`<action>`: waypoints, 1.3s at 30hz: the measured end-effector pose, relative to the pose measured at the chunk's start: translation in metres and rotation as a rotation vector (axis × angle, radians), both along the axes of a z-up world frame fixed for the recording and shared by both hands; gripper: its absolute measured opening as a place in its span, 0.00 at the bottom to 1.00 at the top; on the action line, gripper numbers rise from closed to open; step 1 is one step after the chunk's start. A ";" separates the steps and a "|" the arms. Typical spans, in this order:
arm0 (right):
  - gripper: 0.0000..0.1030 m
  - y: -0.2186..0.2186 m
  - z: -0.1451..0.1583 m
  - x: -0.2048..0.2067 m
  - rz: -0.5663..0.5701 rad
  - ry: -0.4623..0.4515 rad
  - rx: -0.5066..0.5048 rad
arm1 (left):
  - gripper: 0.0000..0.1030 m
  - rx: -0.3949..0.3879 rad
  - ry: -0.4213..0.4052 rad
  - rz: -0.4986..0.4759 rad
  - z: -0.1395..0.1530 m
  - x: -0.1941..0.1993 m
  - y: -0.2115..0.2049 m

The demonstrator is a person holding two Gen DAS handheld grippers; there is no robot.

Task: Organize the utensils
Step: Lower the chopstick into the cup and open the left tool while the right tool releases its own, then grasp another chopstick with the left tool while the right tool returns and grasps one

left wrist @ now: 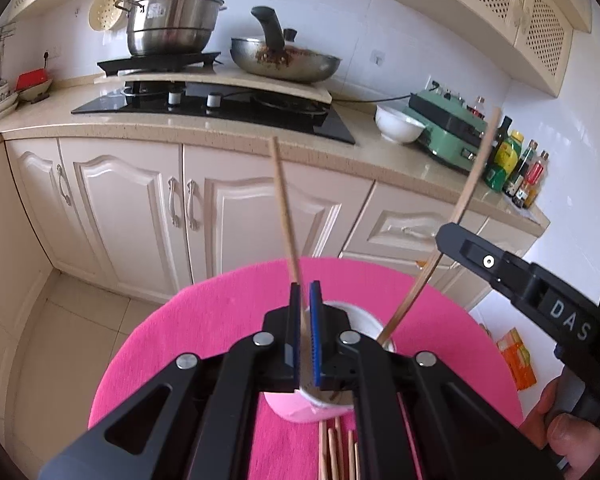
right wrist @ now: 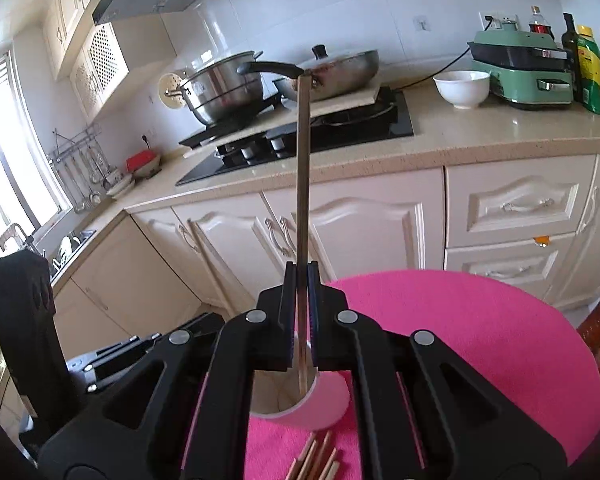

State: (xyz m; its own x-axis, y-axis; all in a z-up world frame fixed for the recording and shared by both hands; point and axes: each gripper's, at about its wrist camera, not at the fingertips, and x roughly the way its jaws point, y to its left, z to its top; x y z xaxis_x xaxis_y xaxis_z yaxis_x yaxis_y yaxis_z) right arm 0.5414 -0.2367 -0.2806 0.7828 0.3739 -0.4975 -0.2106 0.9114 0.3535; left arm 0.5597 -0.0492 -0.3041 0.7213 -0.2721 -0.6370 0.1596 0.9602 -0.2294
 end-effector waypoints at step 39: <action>0.22 -0.053 -0.066 -0.137 -0.103 0.346 -0.088 | 0.31 0.173 0.516 -0.156 -0.102 -0.113 -0.018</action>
